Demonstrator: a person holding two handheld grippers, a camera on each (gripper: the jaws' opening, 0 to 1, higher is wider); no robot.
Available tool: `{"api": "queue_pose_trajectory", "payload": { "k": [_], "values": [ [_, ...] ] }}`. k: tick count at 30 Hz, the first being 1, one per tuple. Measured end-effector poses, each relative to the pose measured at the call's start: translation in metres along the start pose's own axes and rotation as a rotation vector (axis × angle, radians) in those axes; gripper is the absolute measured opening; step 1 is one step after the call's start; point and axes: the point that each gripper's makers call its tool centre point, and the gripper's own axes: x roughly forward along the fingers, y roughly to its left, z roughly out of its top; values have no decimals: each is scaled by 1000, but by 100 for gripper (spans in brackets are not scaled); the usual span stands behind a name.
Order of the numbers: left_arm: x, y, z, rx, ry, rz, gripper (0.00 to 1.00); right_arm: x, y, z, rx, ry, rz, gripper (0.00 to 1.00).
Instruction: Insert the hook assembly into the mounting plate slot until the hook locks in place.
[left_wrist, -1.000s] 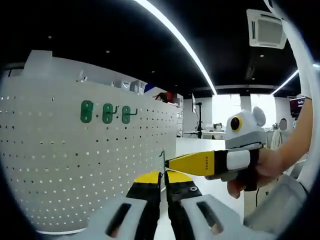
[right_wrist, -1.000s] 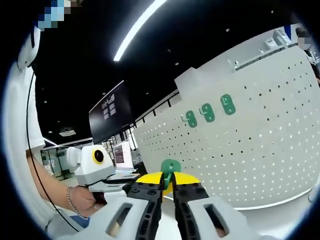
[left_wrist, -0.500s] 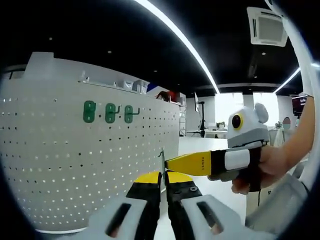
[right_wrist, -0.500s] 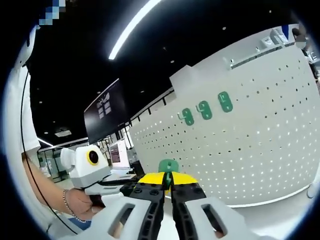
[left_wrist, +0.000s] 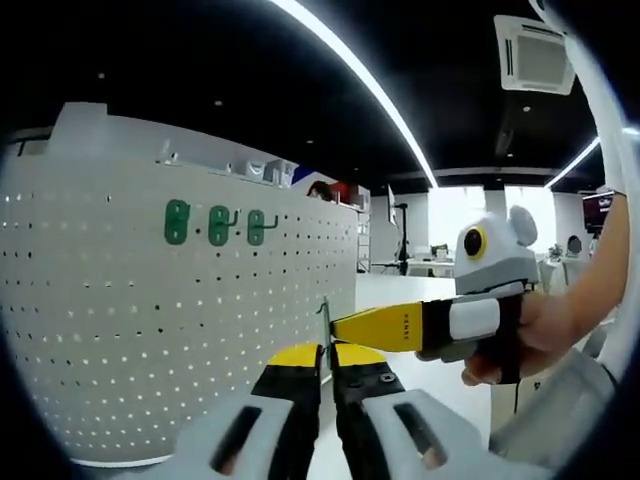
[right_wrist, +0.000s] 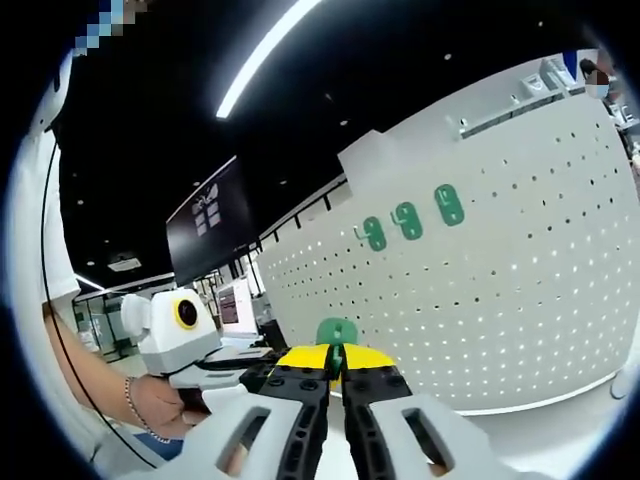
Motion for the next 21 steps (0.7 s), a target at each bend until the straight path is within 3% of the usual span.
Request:
{"api": "queue_pose_trajectory", "payload": {
  "k": [3, 7, 10, 21],
  "values": [
    [1, 1, -3, -7, 17, 1, 6, 0, 0, -1, 1, 8, 0, 1],
    [1, 1, -8, -13, 44, 6, 36, 0, -1, 0, 8, 4, 0, 1],
    [3, 1, -20, 22, 99, 12, 52, 0, -3, -1, 7, 6, -3, 1],
    [4, -3, -28, -3, 119, 4, 87, -1, -2, -4, 13, 13, -2, 1]
  ]
}}
